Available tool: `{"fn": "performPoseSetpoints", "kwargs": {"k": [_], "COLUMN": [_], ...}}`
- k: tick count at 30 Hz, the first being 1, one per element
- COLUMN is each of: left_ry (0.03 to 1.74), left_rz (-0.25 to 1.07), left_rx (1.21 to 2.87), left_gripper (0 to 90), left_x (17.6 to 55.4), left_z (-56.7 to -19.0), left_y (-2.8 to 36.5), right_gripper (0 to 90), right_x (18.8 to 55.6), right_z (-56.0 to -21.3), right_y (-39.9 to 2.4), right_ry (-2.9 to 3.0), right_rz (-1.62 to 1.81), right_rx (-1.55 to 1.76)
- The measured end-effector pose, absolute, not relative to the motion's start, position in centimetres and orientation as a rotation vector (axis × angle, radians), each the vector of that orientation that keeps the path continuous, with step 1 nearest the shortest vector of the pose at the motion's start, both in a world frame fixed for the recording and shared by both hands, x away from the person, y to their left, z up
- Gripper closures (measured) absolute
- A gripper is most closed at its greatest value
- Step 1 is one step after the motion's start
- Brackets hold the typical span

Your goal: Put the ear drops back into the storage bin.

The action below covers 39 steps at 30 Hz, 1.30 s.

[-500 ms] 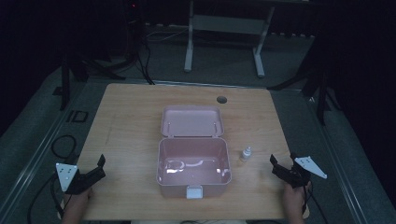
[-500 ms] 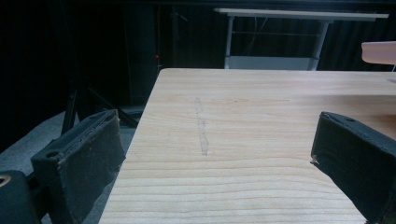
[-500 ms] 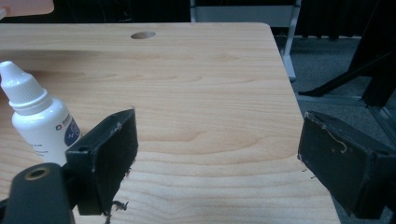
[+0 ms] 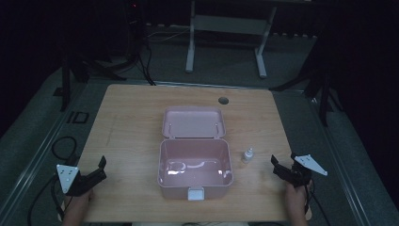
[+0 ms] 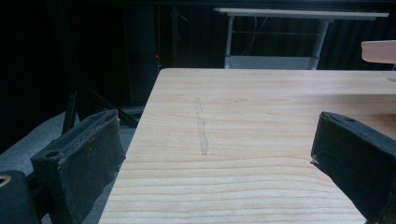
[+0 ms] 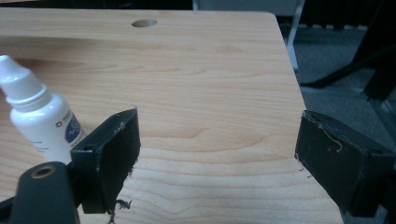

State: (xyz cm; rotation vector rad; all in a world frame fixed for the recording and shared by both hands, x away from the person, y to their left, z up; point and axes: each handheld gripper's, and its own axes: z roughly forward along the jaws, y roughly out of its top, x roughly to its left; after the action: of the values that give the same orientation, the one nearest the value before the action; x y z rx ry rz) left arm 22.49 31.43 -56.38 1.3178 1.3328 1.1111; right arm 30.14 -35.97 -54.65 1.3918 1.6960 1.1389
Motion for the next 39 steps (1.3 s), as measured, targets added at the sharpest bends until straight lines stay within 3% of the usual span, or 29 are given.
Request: {"fn": "performPoseSetpoints", "kwargs": {"k": [39], "left_ry": [1.33], "left_rz": [1.114], "left_rx": [1.323], "left_gripper": [2.4], "left_x": [22.5], "left_z": [-56.4], "left_y": [31.4], "right_gripper": [10.8], "right_x": [31.7], "right_z": [-52.1], "right_y": [-34.6], "right_ry": [2.426], "right_rz": [0.736], "right_rx": [1.446]}}
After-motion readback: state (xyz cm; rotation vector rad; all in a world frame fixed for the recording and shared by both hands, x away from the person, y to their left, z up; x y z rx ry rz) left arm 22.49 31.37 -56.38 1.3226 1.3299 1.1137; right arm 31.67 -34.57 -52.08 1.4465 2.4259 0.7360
